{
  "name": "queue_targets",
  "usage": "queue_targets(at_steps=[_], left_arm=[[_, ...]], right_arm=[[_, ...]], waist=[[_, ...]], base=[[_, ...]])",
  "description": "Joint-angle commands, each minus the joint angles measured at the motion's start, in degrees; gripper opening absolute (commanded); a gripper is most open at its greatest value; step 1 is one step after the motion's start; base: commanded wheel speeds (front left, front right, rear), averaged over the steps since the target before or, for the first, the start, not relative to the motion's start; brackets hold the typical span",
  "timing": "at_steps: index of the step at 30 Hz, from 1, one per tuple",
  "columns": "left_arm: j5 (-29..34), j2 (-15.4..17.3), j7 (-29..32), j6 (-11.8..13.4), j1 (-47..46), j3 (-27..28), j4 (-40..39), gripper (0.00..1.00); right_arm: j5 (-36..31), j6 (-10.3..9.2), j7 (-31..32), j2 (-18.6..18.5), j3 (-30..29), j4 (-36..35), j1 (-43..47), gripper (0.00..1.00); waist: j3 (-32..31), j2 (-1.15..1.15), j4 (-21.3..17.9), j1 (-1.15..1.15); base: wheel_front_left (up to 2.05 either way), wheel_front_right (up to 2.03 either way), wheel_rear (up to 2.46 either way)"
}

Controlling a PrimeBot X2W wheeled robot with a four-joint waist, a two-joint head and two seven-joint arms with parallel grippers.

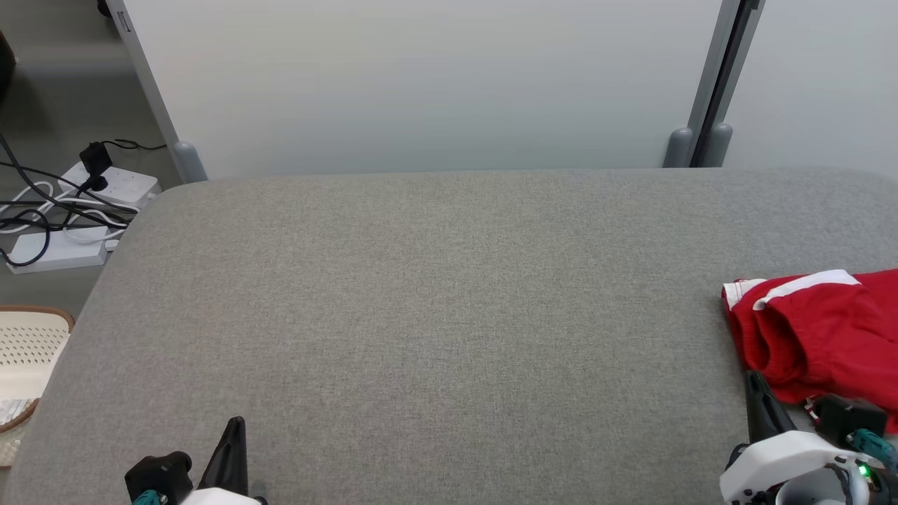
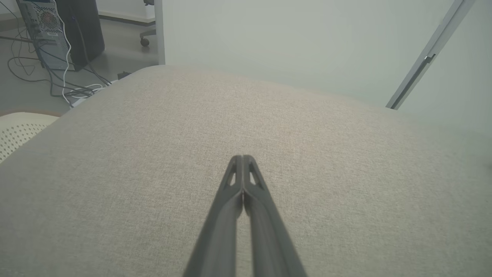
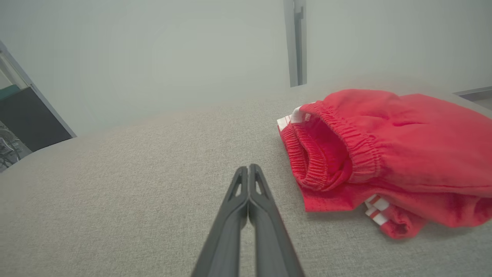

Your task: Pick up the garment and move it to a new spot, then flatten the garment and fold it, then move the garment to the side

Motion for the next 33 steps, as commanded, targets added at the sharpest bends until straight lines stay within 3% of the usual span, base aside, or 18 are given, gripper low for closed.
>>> queue_targets(at_steps=[1,33], left_arm=[[-1.76,0.76,0.21,-0.27,-2.59,0.48,-1.9,0.0],[-24.12,1.08,5.36,-1.07,-3.17,0.92,-5.72,0.0]], right_arm=[[1.82,0.0,0.4,-0.83,-0.1,-2.05,-2.16,0.0],[24.24,0.0,5.58,-0.68,-0.51,-7.47,-0.46,0.0]], waist=[[0.08,0.0,0.02,0.0],[1.25,0.0,0.31,-0.01]], base=[[0.0,0.0,0.0],[0.0,0.0,0.0]])
